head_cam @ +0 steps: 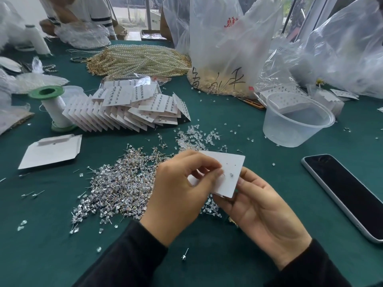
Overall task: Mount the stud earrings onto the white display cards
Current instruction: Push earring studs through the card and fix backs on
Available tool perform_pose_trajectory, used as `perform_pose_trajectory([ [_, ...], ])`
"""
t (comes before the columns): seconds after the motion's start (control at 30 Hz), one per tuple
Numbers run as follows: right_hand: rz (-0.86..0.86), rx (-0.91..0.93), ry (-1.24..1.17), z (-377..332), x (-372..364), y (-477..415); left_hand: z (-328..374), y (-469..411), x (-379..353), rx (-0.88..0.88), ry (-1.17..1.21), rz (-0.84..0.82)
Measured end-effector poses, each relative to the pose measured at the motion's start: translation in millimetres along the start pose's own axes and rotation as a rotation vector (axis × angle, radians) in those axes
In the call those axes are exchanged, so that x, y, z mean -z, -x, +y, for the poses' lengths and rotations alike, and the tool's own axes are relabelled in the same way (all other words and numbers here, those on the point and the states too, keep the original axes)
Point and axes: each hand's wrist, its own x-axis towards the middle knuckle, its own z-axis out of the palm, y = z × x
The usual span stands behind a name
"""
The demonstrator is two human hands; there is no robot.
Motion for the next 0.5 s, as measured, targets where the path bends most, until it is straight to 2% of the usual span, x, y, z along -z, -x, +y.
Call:
perform_pose_trajectory([
  [0.33,-0.011,-0.019,0.002,1.0,0.2,-0.1,-1.1,0.2,1.7,-0.031,-0.060,0.017],
  [0.5,-0.027,-0.004,-0.040,-2.5,0.8,0.8,1.7,4.0,4.2,-0.099,-0.170,-0.203],
])
